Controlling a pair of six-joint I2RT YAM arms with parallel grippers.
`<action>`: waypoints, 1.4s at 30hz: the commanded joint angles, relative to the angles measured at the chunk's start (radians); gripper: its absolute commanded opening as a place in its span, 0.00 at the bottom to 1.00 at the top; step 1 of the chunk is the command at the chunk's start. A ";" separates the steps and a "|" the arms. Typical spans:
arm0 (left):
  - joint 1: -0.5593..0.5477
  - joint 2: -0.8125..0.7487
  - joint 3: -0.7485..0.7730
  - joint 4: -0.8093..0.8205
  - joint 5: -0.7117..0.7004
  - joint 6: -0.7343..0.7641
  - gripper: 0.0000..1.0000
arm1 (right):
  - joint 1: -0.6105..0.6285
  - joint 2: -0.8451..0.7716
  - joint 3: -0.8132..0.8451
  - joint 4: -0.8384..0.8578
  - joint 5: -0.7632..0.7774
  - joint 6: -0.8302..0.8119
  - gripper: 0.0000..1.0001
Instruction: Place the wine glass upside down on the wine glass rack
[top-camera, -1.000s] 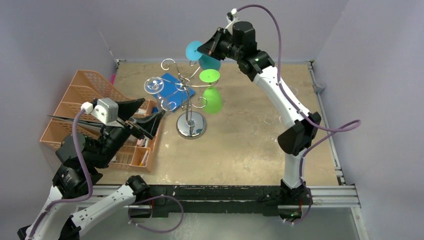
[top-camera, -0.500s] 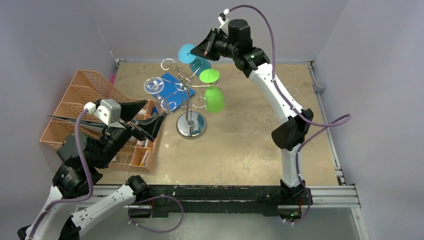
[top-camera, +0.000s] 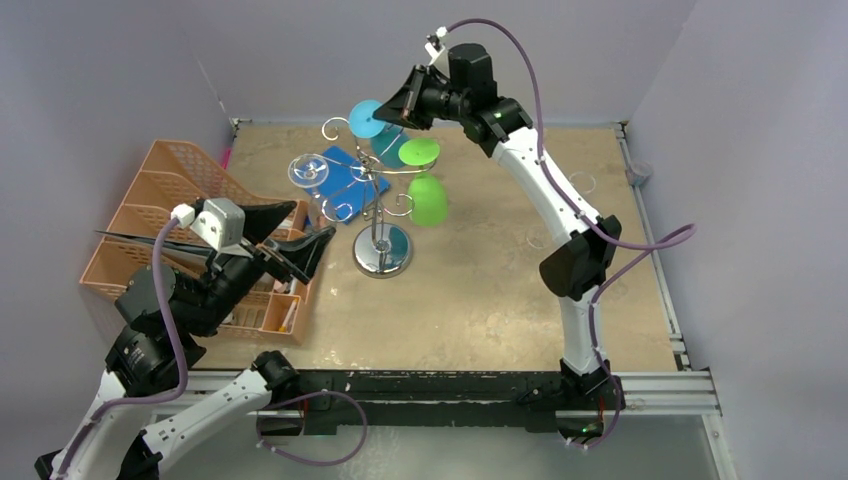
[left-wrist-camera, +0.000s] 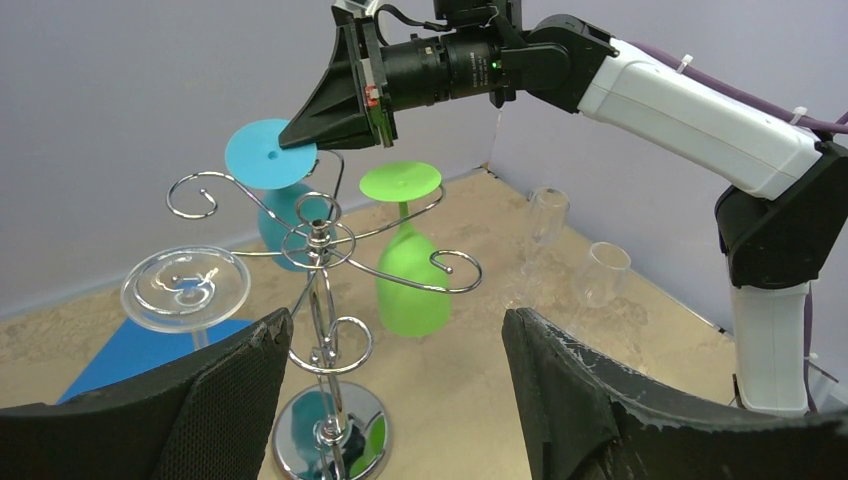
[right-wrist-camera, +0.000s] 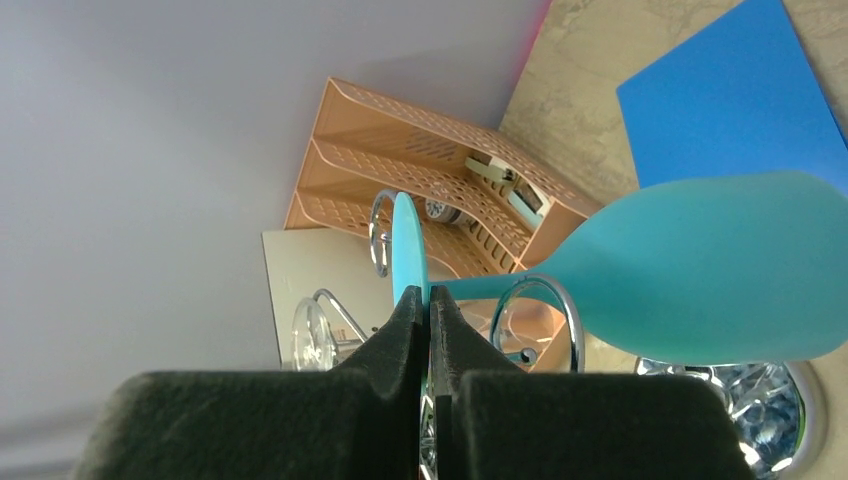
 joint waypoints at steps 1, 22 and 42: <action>0.000 0.018 0.016 0.018 0.008 -0.009 0.76 | 0.005 -0.067 0.005 -0.044 -0.016 -0.012 0.00; -0.001 0.018 0.008 0.019 -0.016 -0.022 0.76 | 0.004 -0.101 0.070 -0.248 0.074 -0.083 0.00; -0.001 0.004 0.012 0.008 -0.021 -0.031 0.76 | -0.021 -0.132 0.003 -0.120 0.160 -0.064 0.00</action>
